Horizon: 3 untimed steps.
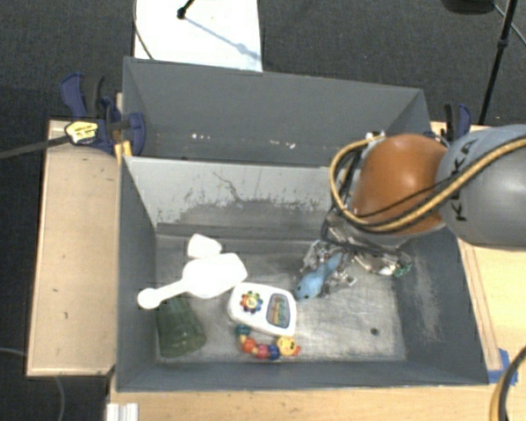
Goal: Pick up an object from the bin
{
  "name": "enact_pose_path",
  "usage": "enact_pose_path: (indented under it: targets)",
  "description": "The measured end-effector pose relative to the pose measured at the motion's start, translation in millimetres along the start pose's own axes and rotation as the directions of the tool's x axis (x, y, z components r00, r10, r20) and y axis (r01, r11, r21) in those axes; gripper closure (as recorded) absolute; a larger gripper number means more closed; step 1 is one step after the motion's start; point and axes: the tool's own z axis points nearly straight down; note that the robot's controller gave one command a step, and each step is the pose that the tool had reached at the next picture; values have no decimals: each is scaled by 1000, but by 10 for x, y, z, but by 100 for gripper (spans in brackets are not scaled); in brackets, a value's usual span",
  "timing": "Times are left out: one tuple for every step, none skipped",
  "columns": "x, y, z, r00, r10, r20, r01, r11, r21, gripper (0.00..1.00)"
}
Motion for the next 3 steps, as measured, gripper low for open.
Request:
enact_pose_path:
  targets:
    - [0,0,0,1000,1,0,-1,1000,0,100]
    - [4,4,-22,1000,1,-2,-1,1000,-1,100]
    - [2,3,-81,1000,3,-6,-3,1000,-4,100]
